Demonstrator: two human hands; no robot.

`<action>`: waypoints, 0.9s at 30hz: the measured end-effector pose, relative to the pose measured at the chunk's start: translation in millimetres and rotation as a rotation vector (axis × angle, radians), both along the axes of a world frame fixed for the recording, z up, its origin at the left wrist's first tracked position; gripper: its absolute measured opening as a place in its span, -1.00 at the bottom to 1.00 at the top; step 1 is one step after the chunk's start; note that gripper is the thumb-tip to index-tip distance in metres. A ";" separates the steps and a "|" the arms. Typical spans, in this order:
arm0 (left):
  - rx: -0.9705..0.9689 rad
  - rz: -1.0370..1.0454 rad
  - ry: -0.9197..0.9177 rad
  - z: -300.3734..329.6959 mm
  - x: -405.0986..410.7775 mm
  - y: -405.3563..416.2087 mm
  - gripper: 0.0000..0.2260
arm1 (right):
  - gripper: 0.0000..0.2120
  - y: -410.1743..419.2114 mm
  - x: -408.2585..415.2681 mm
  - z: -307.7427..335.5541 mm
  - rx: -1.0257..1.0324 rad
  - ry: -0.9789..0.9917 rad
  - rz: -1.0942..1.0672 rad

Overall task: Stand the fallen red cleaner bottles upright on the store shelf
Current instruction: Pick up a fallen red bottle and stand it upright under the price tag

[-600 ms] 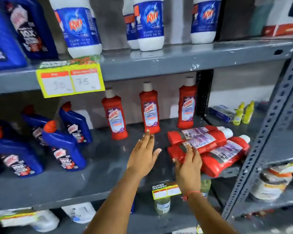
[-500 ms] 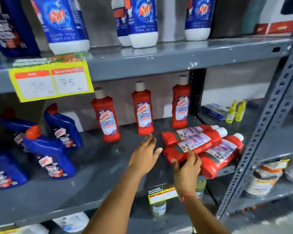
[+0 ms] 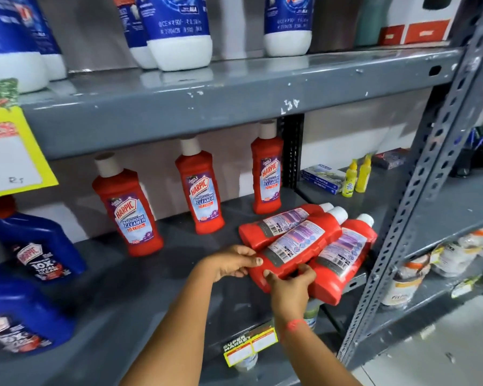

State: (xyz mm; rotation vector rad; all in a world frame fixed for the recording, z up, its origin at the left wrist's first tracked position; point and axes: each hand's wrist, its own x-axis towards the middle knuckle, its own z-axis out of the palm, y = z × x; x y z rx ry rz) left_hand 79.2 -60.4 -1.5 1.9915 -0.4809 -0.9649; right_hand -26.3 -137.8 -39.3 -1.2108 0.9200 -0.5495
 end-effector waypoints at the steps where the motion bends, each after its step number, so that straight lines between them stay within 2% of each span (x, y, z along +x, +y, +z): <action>1: -0.013 0.003 0.024 -1.6 -1.1 0.9 -0.81 | -0.41 0.6 -1.0 -1.7 0.007 -0.018 -0.001; 6: -0.079 0.045 0.072 -10.4 -10.2 7.0 -0.87 | -0.31 1.5 -8.3 -8.8 0.063 -0.111 0.024; 8: -0.110 0.059 0.062 -13.5 -15.4 9.5 -0.83 | -0.27 2.6 -13.2 -10.0 0.075 -0.154 0.041; 15: -0.332 0.146 0.076 -8.2 -33.9 28.6 -0.73 | -0.21 8.8 -28.1 -8.3 -0.109 -0.249 0.220; 19: -0.399 0.245 0.015 2.1 -37.8 52.9 -0.63 | -0.26 18.9 -20.3 2.8 -0.239 -0.314 0.360; 27: -0.444 0.487 -0.239 19.8 -38.3 134.0 -0.65 | -0.30 77.2 22.5 29.0 -0.402 -0.404 0.637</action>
